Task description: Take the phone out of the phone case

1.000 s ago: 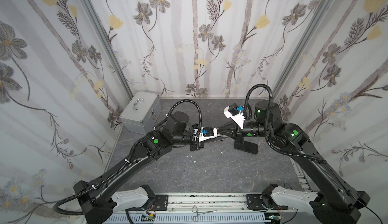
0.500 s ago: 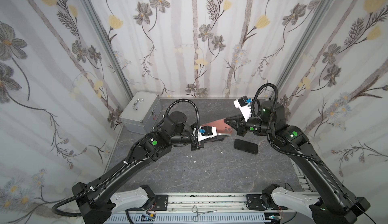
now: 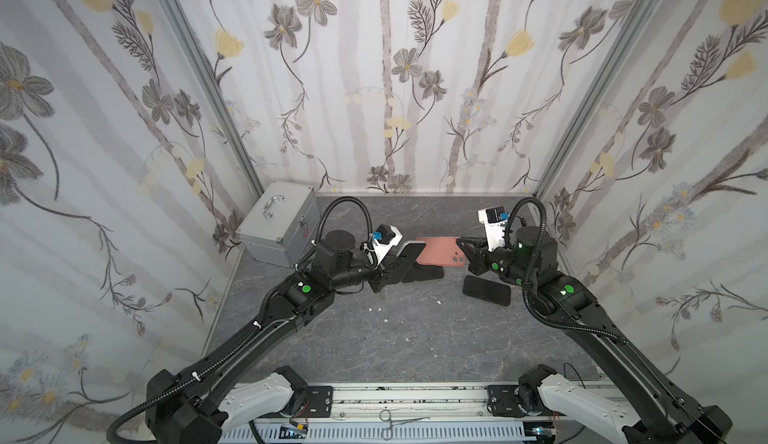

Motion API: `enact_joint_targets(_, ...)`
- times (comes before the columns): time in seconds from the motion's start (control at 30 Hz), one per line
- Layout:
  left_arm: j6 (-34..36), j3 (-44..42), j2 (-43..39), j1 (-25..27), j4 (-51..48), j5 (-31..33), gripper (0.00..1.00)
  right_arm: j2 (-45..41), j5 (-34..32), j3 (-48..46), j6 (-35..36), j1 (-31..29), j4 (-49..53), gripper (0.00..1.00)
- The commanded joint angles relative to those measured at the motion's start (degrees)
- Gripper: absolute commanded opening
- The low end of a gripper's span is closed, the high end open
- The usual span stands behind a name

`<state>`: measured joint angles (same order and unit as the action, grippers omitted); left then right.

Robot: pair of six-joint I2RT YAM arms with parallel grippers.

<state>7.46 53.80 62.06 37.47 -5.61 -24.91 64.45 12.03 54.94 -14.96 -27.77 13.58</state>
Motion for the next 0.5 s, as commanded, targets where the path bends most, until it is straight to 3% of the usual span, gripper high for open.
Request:
enact_joint_targets(0.0, -10.38, -3.05, -0.45, -4.37, 4.73, 0.54, 0.0, 0.71, 0.45, -1.75, -2.76, 0.53, -7.23, 0.0)
enact_joint_targets(0.3, -23.35, -10.94, -0.79, -14.2, 4.82, -6.88, 0.0, 5.52, 6.16, -5.63, -10.04, -0.2, -11.62, 0.0)
enact_joint_targets(0.47, -28.31, -15.91, -1.06, -15.54, 4.72, -6.7, 0.0, 8.37, 6.4, -6.38, -12.85, -2.53, -10.62, 0.0)
